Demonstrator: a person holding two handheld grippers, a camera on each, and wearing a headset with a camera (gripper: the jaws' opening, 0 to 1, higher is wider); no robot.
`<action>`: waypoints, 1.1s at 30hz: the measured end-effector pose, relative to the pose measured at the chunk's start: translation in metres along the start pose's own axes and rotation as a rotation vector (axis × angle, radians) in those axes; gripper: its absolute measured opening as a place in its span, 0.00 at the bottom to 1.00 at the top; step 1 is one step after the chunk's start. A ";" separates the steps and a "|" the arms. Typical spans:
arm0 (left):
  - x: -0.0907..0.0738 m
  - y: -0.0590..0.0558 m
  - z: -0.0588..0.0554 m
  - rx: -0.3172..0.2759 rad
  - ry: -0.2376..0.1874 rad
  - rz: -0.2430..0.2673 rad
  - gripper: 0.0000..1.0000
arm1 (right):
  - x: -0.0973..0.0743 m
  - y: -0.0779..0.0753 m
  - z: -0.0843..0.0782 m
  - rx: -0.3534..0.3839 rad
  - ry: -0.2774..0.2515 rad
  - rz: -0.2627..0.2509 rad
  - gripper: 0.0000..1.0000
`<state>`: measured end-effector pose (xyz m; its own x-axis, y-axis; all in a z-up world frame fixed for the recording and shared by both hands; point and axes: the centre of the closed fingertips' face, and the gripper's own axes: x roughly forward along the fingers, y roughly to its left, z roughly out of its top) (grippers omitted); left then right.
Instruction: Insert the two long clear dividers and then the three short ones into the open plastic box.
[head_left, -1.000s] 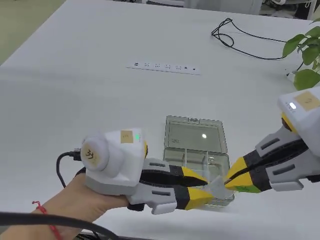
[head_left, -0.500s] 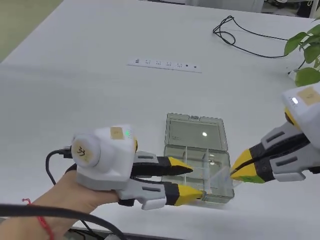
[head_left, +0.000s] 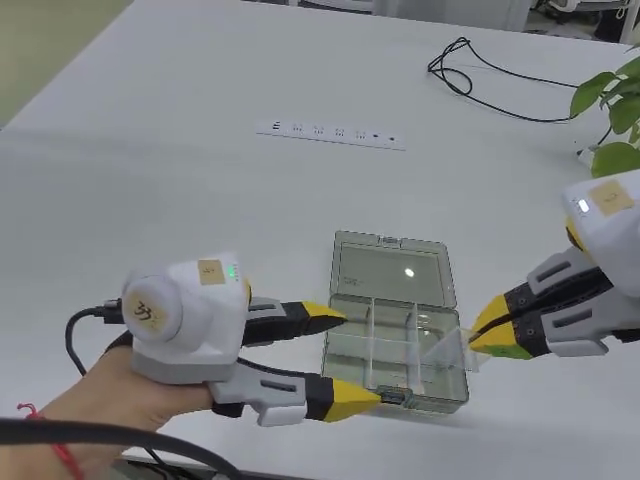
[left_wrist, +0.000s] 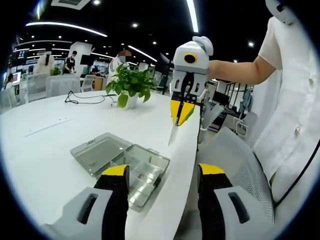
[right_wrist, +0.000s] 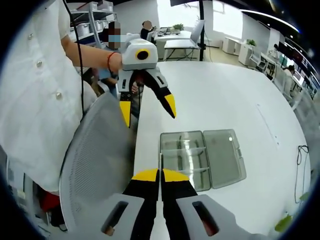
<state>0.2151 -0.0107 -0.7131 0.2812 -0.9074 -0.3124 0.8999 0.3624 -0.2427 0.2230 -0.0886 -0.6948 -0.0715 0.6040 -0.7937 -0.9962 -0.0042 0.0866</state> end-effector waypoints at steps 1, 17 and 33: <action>-0.001 0.001 0.000 0.001 -0.001 0.003 0.57 | 0.000 -0.002 -0.001 -0.001 0.004 -0.002 0.03; -0.009 0.017 -0.016 0.028 0.045 0.053 0.81 | 0.013 -0.028 -0.016 -0.017 0.076 -0.043 0.03; -0.008 0.022 -0.028 0.020 0.080 0.064 0.96 | 0.046 -0.053 -0.053 -0.035 0.188 -0.062 0.03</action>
<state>0.2235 0.0103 -0.7415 0.3112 -0.8624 -0.3992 0.8878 0.4137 -0.2015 0.2702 -0.1026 -0.7678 -0.0144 0.4445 -0.8957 -0.9999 -0.0014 0.0154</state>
